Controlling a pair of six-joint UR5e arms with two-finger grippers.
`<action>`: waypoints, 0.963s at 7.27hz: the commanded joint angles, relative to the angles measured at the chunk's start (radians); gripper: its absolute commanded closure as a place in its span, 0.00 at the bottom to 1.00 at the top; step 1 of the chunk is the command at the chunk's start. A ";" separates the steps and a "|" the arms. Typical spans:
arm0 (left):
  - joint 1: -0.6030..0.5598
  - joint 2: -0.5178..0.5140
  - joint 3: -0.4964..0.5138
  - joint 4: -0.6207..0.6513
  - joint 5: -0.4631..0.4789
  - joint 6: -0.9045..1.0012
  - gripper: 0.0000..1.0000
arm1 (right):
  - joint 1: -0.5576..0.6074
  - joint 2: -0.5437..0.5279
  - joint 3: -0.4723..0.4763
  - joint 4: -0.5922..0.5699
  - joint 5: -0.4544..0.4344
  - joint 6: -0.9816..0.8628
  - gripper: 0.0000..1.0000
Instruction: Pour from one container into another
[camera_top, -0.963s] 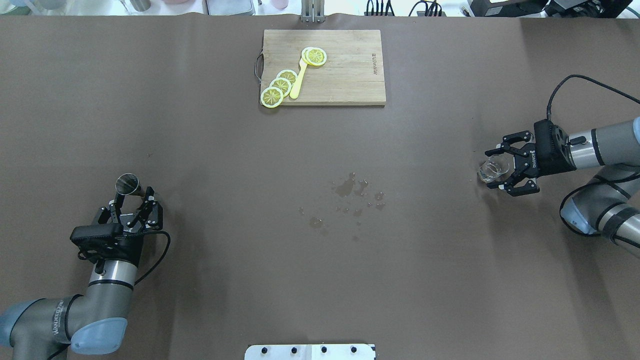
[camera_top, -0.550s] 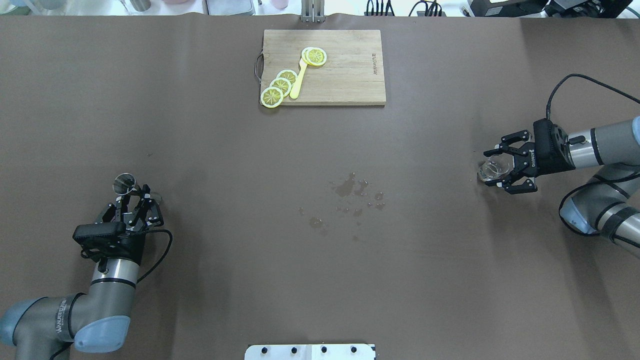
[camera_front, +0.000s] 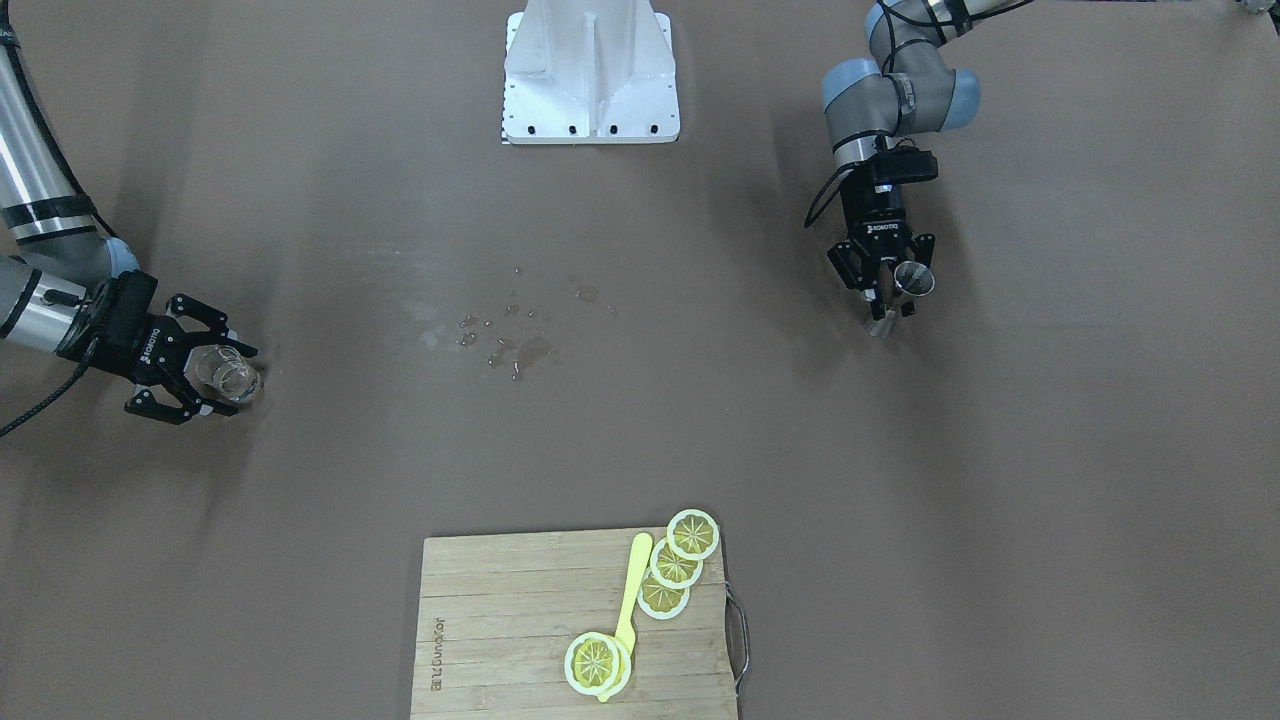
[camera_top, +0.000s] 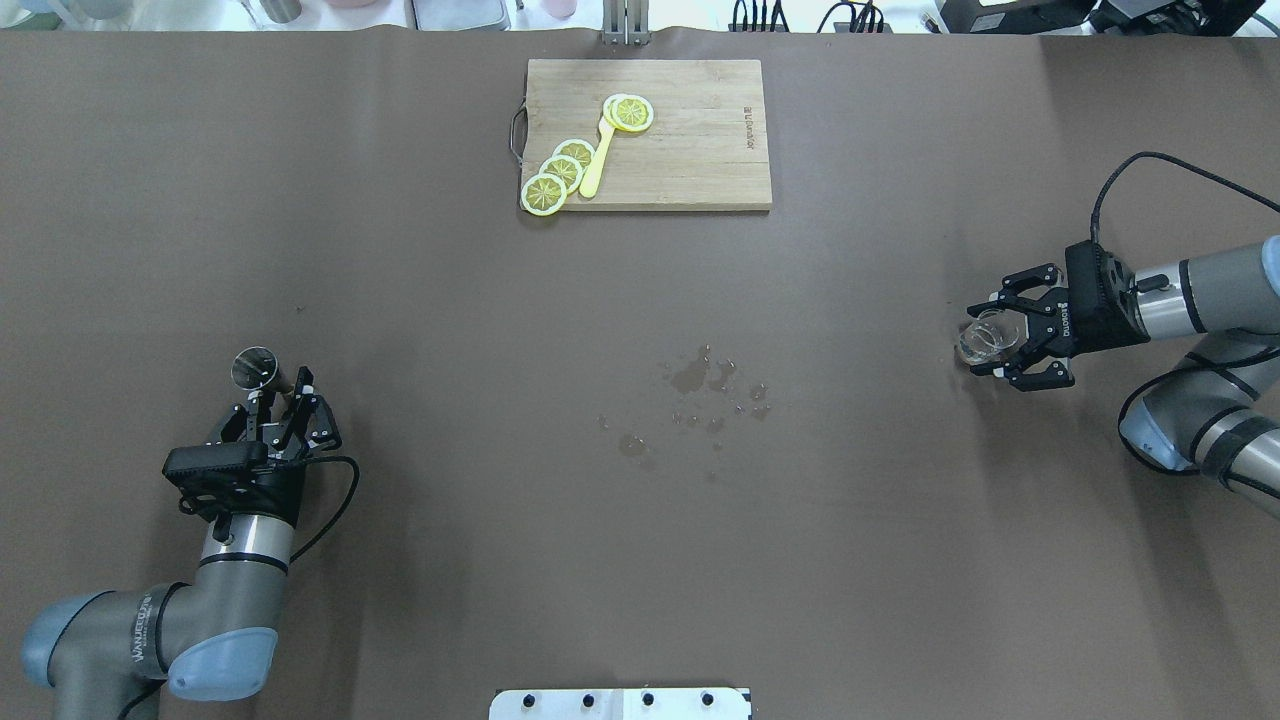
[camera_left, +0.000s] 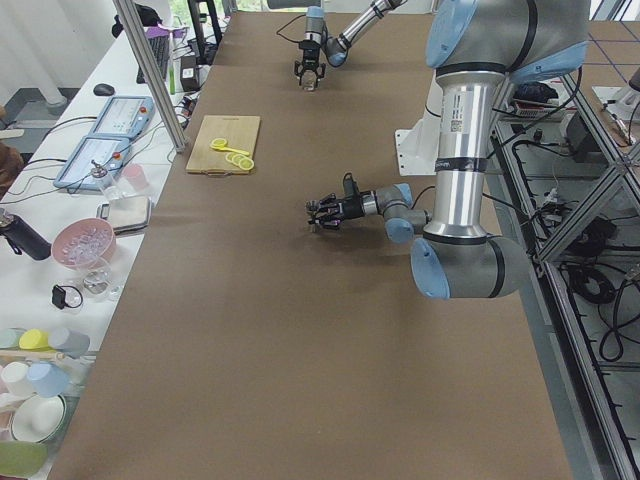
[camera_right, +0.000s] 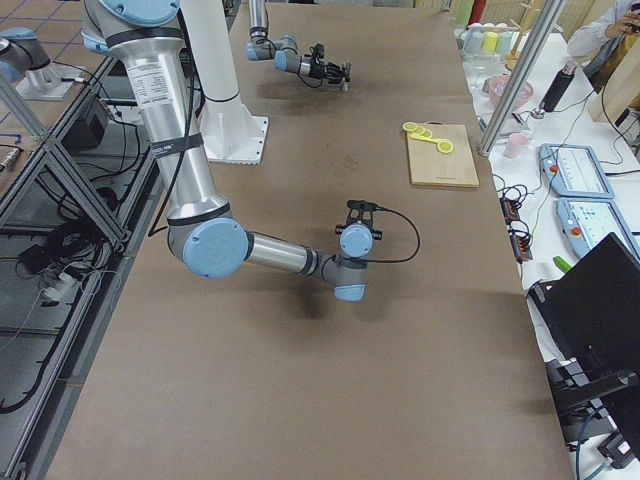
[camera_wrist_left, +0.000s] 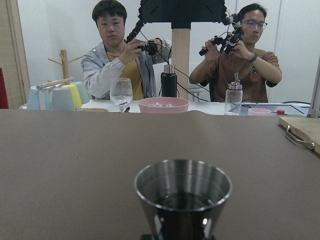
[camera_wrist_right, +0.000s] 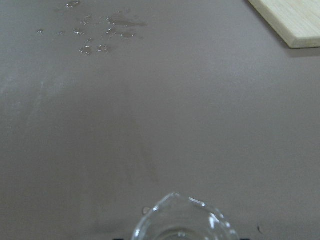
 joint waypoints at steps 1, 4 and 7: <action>-0.004 -0.010 0.018 -0.001 0.000 0.000 0.55 | -0.003 0.000 -0.004 0.000 0.000 -0.001 0.19; -0.013 -0.010 0.012 -0.009 -0.002 0.000 0.88 | -0.003 0.000 -0.004 0.000 0.000 0.001 0.24; -0.039 -0.002 -0.049 -0.013 -0.003 0.049 1.00 | -0.003 0.000 -0.004 0.000 -0.002 -0.001 0.46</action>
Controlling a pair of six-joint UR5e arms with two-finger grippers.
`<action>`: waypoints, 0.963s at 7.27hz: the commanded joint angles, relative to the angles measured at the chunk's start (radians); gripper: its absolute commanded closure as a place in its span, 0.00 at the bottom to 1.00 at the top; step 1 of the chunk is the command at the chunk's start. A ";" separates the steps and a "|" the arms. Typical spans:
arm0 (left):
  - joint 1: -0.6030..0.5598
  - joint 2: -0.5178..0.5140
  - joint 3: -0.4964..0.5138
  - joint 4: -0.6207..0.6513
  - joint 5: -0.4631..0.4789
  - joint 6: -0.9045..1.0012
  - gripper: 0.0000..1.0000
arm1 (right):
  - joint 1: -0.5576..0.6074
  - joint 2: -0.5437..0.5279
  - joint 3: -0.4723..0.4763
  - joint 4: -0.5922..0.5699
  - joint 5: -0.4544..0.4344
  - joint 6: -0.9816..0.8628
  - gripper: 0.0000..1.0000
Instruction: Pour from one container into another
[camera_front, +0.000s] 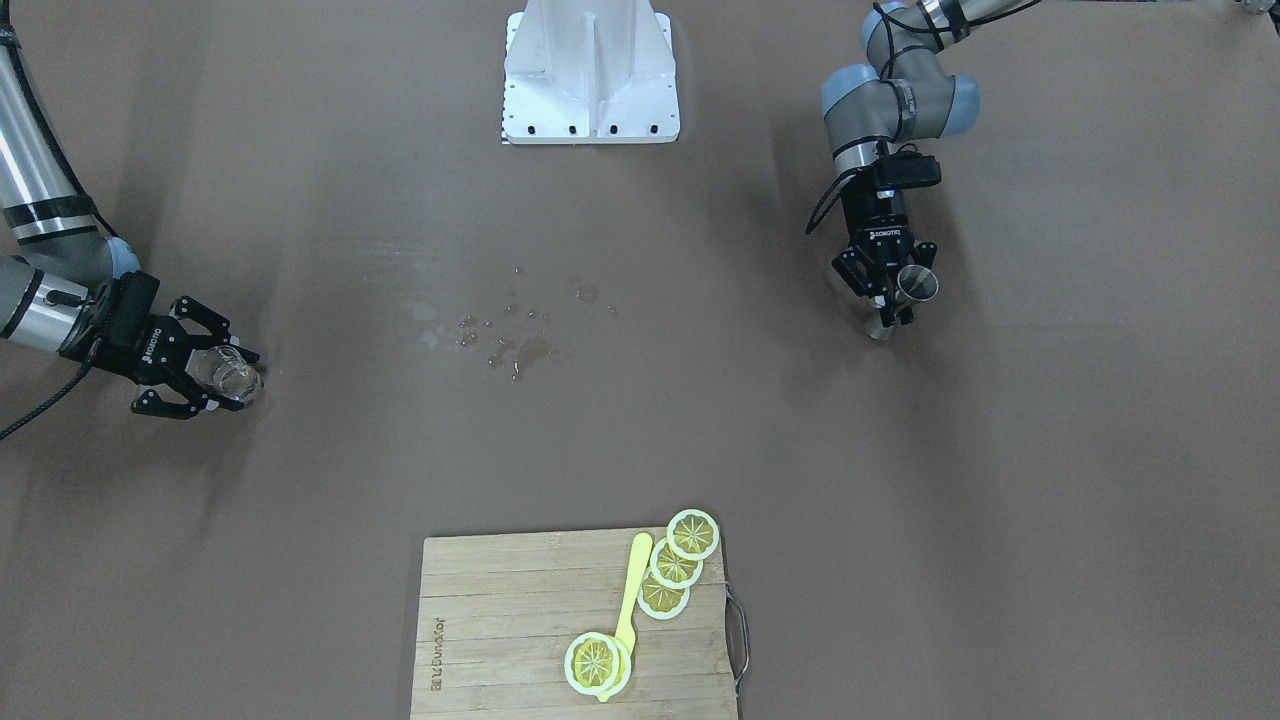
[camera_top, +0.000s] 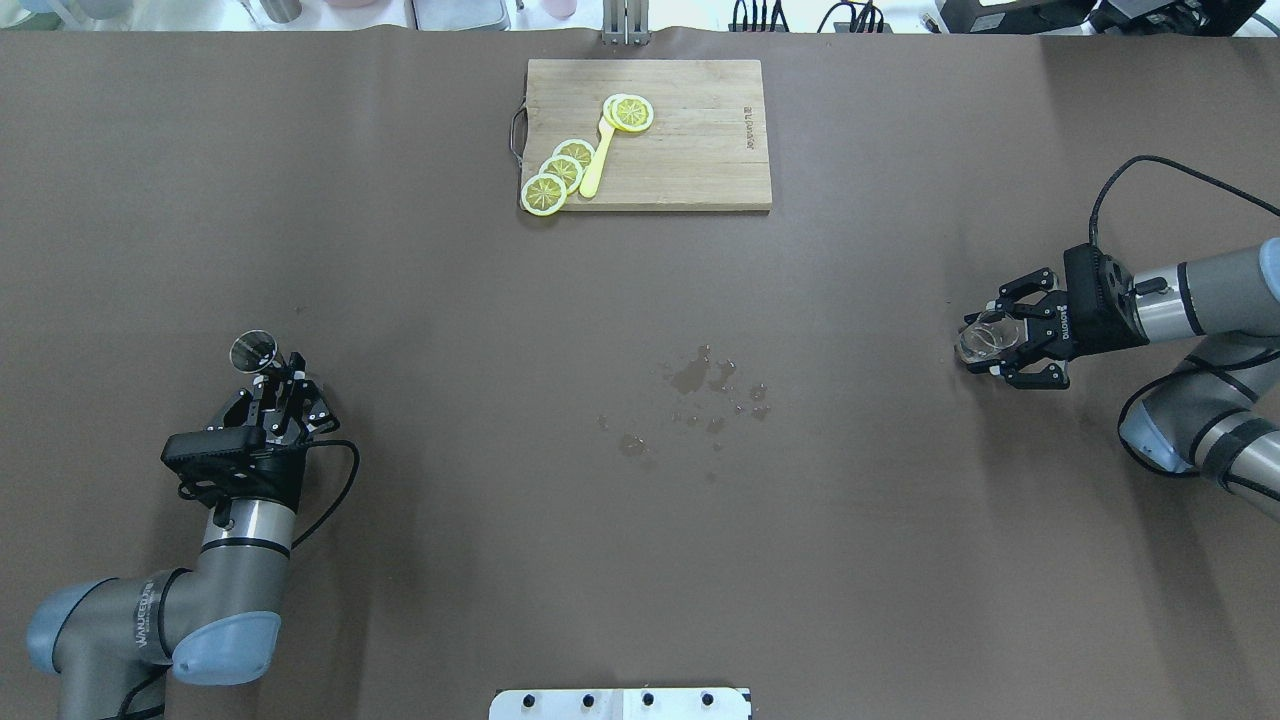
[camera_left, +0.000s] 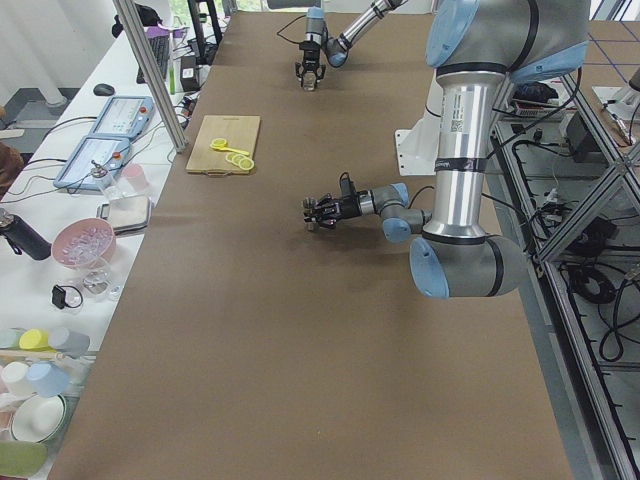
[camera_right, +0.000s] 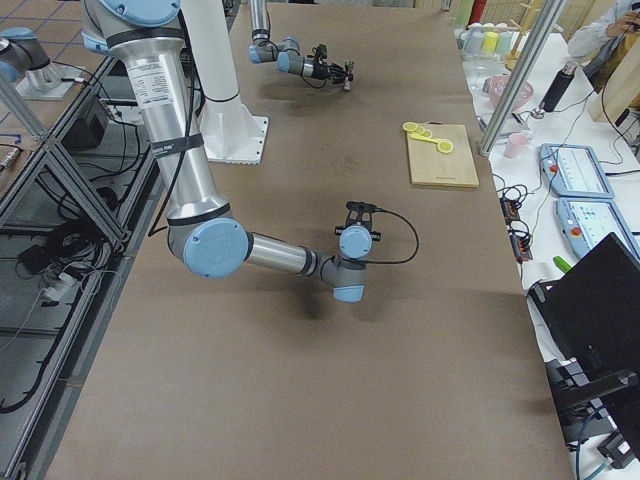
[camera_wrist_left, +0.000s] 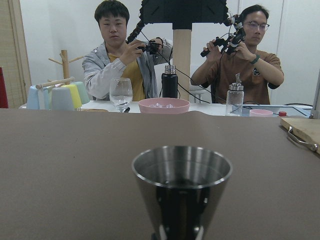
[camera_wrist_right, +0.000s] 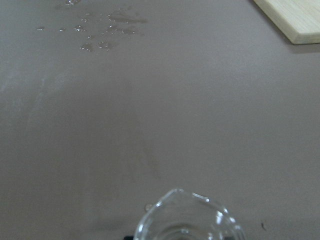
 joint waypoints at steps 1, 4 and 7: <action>-0.033 0.009 -0.069 -0.057 -0.009 0.172 1.00 | 0.000 0.000 0.001 0.000 -0.001 -0.002 0.50; -0.111 -0.042 -0.071 -0.288 -0.076 0.596 1.00 | 0.002 0.000 0.009 0.002 -0.001 -0.005 0.64; -0.145 -0.224 -0.060 -0.377 -0.295 0.852 1.00 | 0.005 0.000 0.038 -0.002 -0.001 -0.007 0.67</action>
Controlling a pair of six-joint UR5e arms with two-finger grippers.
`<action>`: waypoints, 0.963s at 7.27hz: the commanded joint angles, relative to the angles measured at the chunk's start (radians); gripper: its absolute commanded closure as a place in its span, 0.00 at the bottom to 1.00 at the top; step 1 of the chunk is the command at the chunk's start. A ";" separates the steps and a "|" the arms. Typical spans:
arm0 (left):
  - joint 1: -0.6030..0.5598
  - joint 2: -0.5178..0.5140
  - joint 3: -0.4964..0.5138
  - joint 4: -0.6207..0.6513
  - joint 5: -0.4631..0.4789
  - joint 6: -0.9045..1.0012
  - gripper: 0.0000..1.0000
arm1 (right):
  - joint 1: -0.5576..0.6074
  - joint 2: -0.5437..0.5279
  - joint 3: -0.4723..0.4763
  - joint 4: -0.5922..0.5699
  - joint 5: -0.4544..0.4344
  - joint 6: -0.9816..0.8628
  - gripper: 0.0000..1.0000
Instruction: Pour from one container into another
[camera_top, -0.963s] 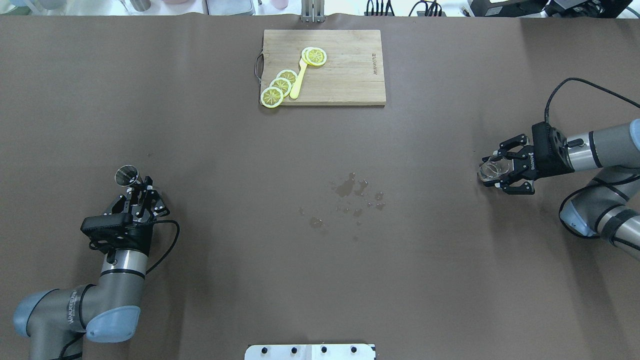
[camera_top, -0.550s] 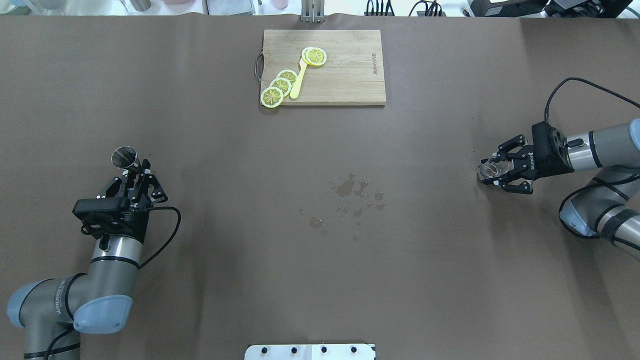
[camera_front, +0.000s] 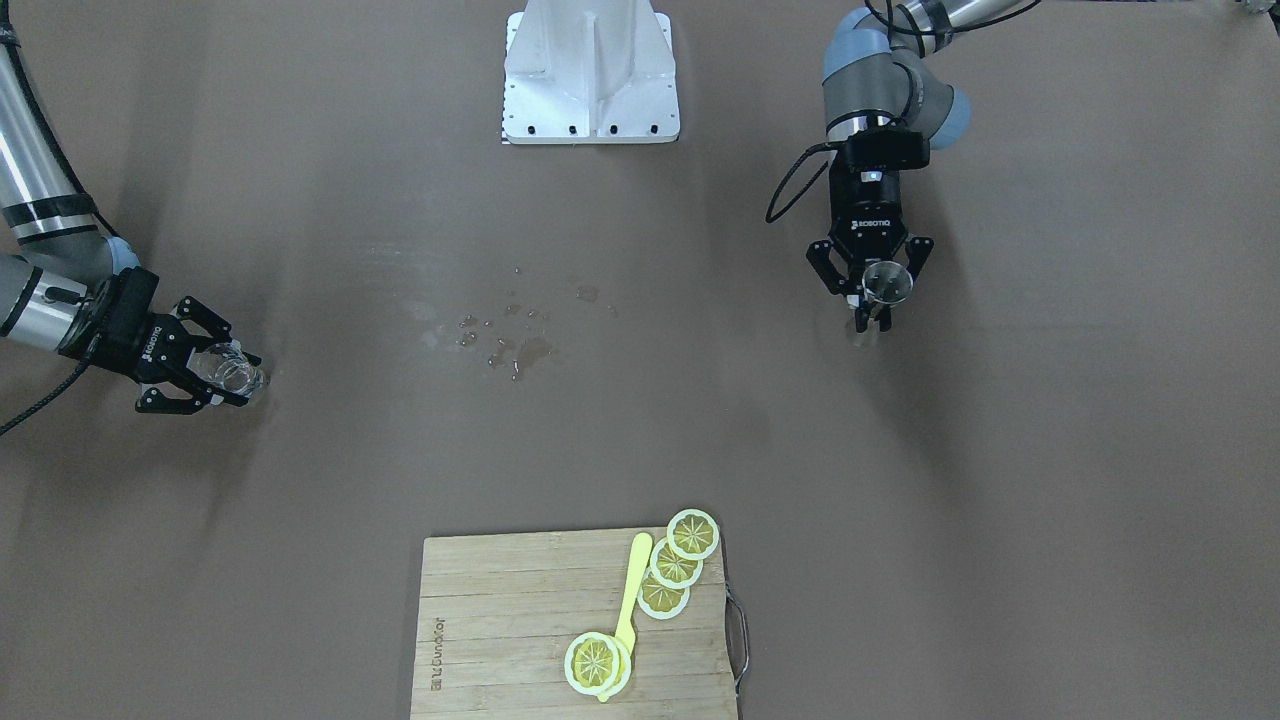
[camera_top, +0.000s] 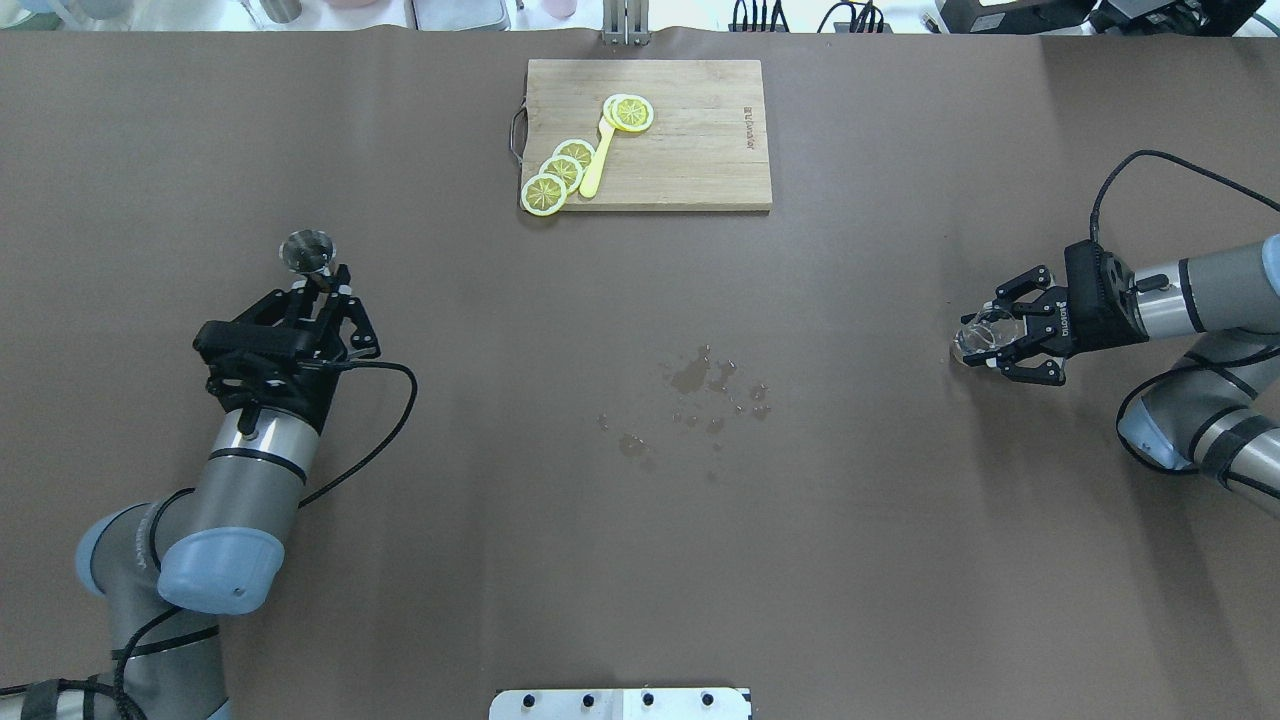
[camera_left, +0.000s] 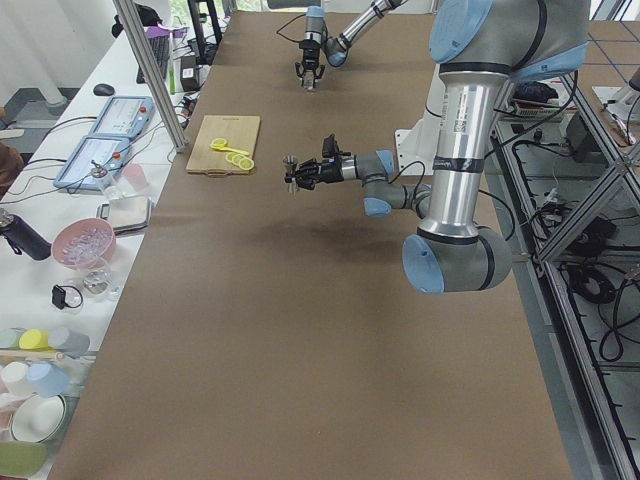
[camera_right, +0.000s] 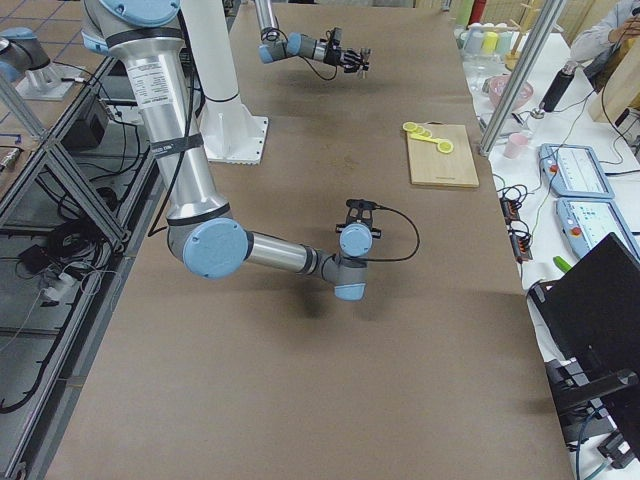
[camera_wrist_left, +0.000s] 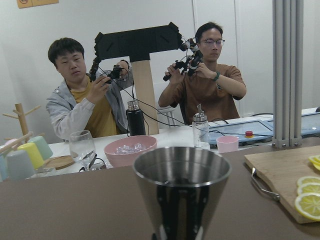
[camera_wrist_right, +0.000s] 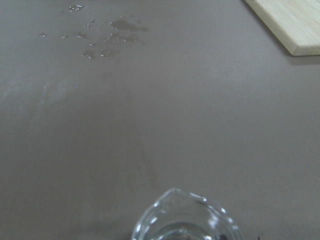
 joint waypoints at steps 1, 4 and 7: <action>-0.010 -0.117 0.009 -0.118 -0.149 0.263 1.00 | 0.010 0.001 0.053 -0.050 -0.003 0.001 0.71; -0.012 -0.153 0.007 -0.191 -0.420 0.378 1.00 | 0.017 0.002 0.186 -0.191 -0.004 0.009 1.00; -0.013 -0.234 0.076 -0.183 -0.421 0.380 1.00 | 0.017 0.021 0.316 -0.335 -0.053 0.009 1.00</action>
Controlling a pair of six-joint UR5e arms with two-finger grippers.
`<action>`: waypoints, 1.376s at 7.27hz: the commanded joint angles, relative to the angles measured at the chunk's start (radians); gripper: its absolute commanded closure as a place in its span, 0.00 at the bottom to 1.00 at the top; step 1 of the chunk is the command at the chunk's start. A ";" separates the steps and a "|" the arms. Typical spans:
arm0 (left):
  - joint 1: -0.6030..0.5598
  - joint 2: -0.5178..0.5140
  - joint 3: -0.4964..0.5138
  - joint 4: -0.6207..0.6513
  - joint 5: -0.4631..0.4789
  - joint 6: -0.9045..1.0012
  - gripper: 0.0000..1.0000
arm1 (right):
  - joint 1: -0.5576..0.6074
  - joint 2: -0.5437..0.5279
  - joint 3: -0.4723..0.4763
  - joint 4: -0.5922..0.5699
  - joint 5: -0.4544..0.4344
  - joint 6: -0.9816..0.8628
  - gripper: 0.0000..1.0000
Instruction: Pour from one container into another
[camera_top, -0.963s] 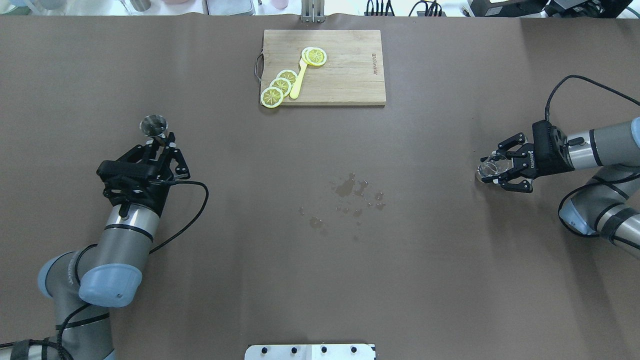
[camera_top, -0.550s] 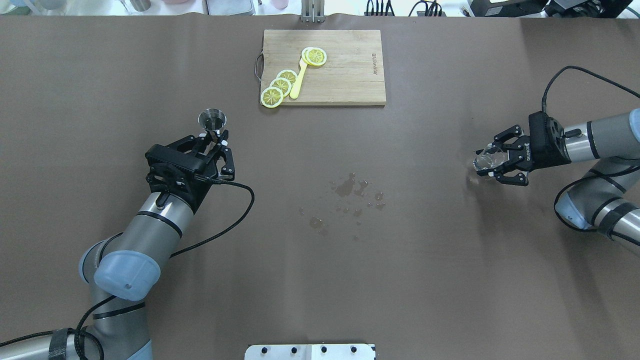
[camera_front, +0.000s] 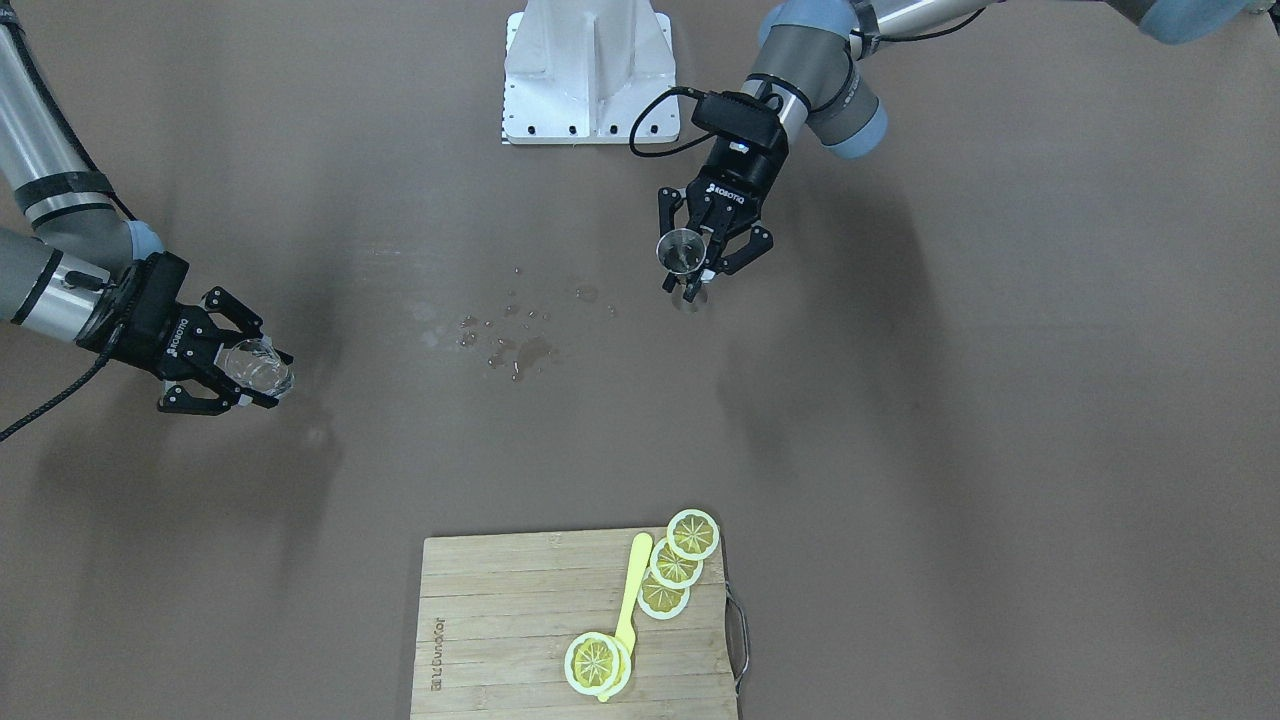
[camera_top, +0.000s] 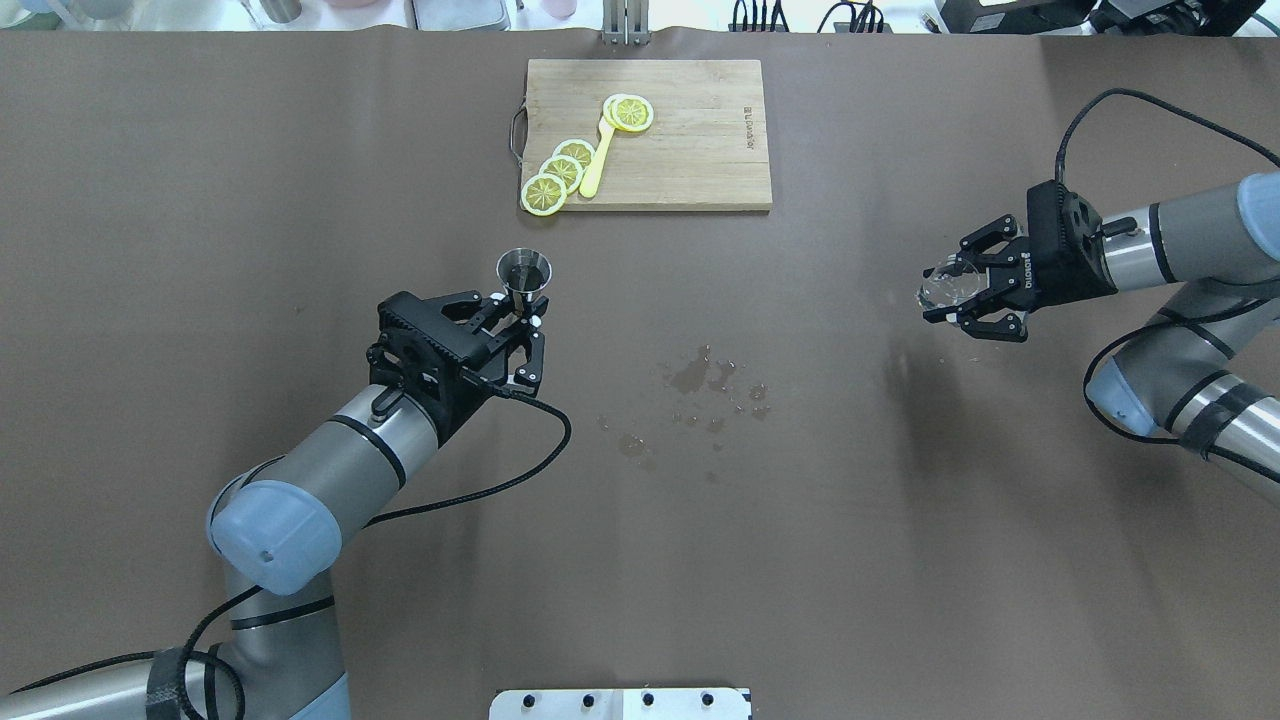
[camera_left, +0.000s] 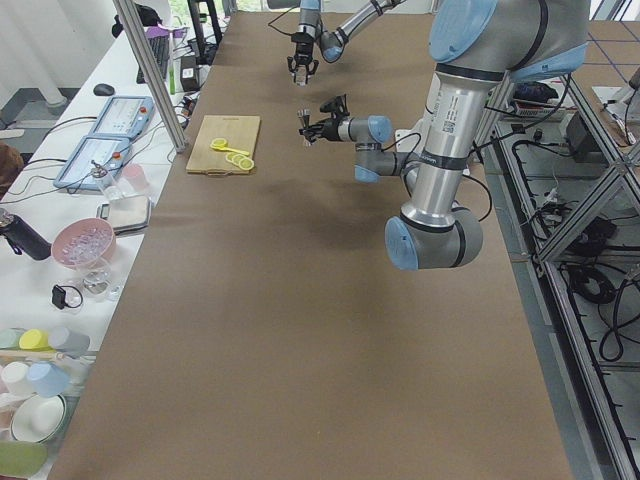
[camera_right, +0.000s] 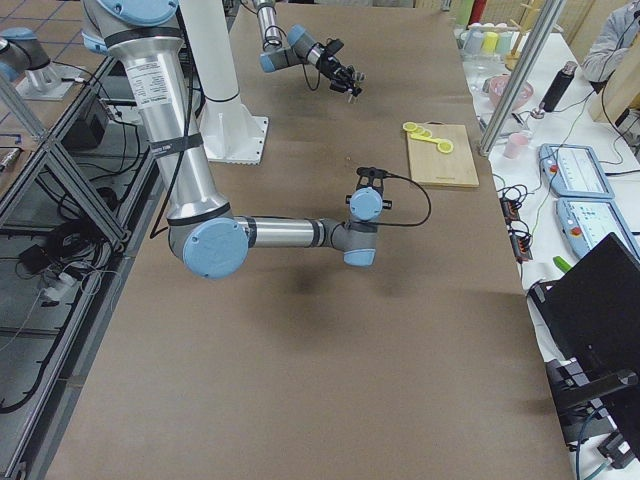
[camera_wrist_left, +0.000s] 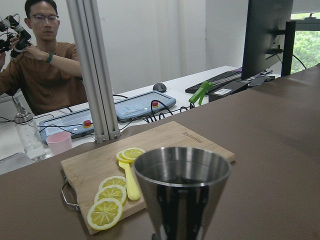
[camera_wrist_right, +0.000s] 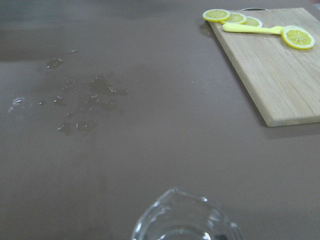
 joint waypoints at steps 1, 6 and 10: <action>-0.011 -0.032 0.071 -0.006 0.003 0.000 1.00 | -0.001 0.011 0.130 -0.146 -0.042 -0.002 1.00; -0.002 -0.041 0.089 -0.082 -0.050 -0.013 1.00 | -0.138 0.000 0.445 -0.501 -0.349 -0.010 1.00; 0.004 -0.067 0.096 -0.083 -0.130 -0.003 1.00 | -0.184 0.026 0.497 -0.597 -0.358 -0.007 1.00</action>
